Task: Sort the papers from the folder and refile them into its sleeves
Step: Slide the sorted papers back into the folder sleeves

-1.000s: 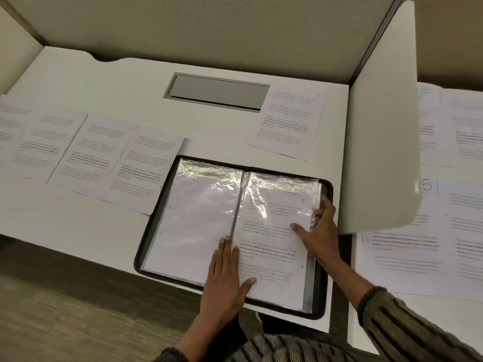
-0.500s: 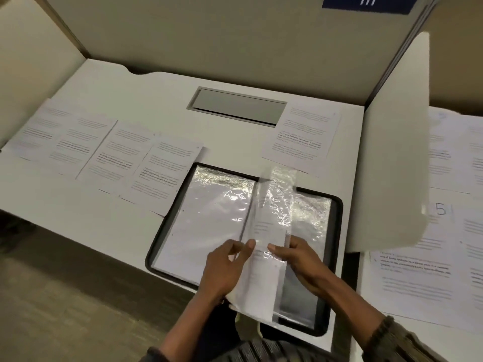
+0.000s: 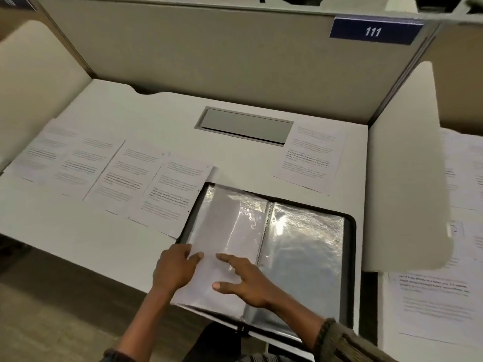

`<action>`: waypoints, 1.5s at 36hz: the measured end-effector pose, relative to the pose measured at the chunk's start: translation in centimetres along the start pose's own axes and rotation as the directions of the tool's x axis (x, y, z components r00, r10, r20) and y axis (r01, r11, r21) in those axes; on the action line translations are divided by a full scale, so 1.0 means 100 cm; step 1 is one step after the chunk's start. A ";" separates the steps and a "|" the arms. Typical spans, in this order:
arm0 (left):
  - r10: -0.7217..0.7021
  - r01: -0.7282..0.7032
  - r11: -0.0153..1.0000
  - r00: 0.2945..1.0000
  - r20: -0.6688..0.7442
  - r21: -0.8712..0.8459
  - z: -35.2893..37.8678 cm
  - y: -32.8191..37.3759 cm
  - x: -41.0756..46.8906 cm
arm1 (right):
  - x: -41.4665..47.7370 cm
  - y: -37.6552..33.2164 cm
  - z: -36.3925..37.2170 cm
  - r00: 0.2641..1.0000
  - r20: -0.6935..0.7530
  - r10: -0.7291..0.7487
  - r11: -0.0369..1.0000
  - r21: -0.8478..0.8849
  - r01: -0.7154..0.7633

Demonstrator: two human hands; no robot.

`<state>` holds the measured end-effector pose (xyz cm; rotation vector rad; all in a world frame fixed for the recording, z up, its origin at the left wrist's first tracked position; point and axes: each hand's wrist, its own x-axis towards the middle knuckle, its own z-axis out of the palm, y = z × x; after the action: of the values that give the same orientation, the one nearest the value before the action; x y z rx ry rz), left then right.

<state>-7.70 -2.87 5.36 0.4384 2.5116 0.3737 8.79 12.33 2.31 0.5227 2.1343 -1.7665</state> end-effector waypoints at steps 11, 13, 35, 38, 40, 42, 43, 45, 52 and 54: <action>-0.092 0.090 0.994 0.995 0.034 0.058 0.011 -0.061 0.054 | 0.041 0.019 0.028 0.995 -0.103 0.011 0.827 -0.559 -0.067; -0.077 0.072 0.994 0.996 0.050 0.087 0.011 -0.062 0.057 | 0.045 0.020 0.028 0.987 -0.156 0.031 0.786 -0.606 -0.120; 0.217 -0.230 0.689 0.970 0.107 0.688 -0.007 -0.018 0.062 | 0.051 0.014 0.010 0.918 -0.392 0.055 0.889 -0.400 -0.224; 0.266 -0.267 0.717 0.959 0.101 0.644 -0.008 -0.004 0.069 | 0.050 0.013 -0.011 0.885 -0.457 0.085 0.917 -0.311 -0.248; 0.291 -0.314 0.750 0.947 0.134 0.582 -0.006 0.010 0.079 | 0.047 0.014 -0.029 0.851 -0.518 0.090 0.932 -0.258 -0.255; 0.277 -0.334 0.810 0.942 0.187 0.482 -0.005 0.028 0.090 | 0.043 0.011 -0.048 0.811 -0.578 0.089 0.936 -0.229 -0.266; 0.266 -0.334 0.846 0.940 0.214 0.415 -0.004 0.039 0.097 | 0.042 0.012 -0.059 0.786 -0.611 0.096 0.940 -0.204 -0.273; 0.266 -0.333 0.900 0.931 0.252 0.281 -0.002 0.059 0.111 | 0.039 0.012 -0.080 0.736 -0.668 0.108 0.950 -0.149 -0.275; 0.213 -0.227 0.973 0.956 0.204 0.049 0.017 0.129 0.165 | 0.033 0.030 -0.165 0.643 -0.755 0.129 0.949 -0.095 -0.301; 0.239 -0.250 0.968 0.951 0.194 0.031 0.017 0.160 0.174 | 0.035 0.033 -0.190 0.621 -0.771 0.144 0.942 -0.086 -0.325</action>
<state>-16.90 18.62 1.33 0.7752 2.2921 0.3402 7.00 31.79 1.26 1.6430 2.5509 -1.2272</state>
